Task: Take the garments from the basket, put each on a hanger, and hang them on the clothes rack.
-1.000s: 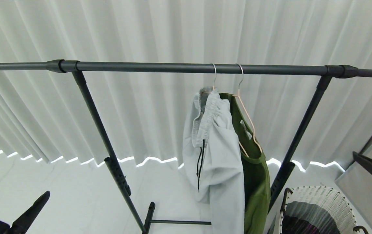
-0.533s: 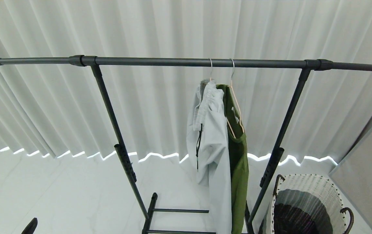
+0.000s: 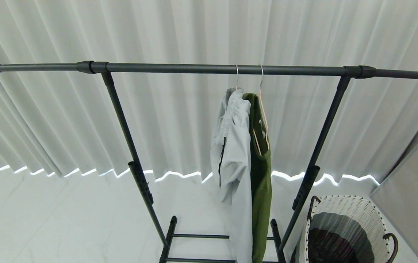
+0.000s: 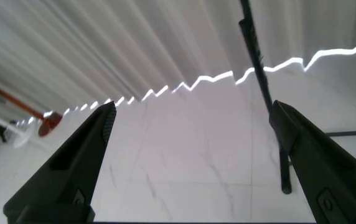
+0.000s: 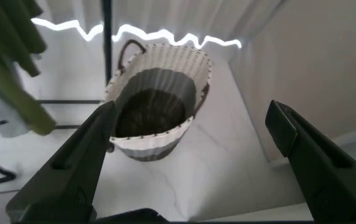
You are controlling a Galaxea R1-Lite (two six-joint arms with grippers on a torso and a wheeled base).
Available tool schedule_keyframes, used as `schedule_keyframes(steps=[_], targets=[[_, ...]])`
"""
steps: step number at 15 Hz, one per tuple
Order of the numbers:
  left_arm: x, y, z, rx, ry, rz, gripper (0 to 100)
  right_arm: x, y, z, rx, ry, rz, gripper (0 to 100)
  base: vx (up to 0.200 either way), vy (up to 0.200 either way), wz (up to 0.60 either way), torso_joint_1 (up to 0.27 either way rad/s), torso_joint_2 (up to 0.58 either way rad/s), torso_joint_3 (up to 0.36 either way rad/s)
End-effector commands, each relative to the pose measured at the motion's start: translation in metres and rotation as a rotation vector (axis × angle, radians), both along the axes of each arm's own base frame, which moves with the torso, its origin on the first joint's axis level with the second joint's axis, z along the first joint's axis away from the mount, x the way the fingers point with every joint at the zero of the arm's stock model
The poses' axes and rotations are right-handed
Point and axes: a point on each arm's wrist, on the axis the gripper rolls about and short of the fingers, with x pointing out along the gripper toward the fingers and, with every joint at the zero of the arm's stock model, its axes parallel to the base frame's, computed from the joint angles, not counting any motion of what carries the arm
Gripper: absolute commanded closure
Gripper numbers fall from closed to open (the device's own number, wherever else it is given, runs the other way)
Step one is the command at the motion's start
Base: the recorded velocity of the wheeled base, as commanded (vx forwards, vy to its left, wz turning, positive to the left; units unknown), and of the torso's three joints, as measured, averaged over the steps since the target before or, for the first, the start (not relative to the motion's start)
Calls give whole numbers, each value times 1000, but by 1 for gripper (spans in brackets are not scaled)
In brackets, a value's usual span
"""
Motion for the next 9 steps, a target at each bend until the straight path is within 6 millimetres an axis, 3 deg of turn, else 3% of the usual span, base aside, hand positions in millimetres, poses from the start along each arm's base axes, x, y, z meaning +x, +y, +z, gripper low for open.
schedule_keyframes(steps=[1,4,9], targets=[[-5,0,-1,-7,-58,15,0,6,0,-18,29,-71,-9,0,0,0,0,0,0,0],[-5,0,-2,-7,-56,11,0,21,-1,-27,8,-244,-10,0,0,0,0,0,0,0],[-4,-2,-3,-157,-91,-49,0,21,0,-27,16,-244,25,0,0,0,0,0,0,0]])
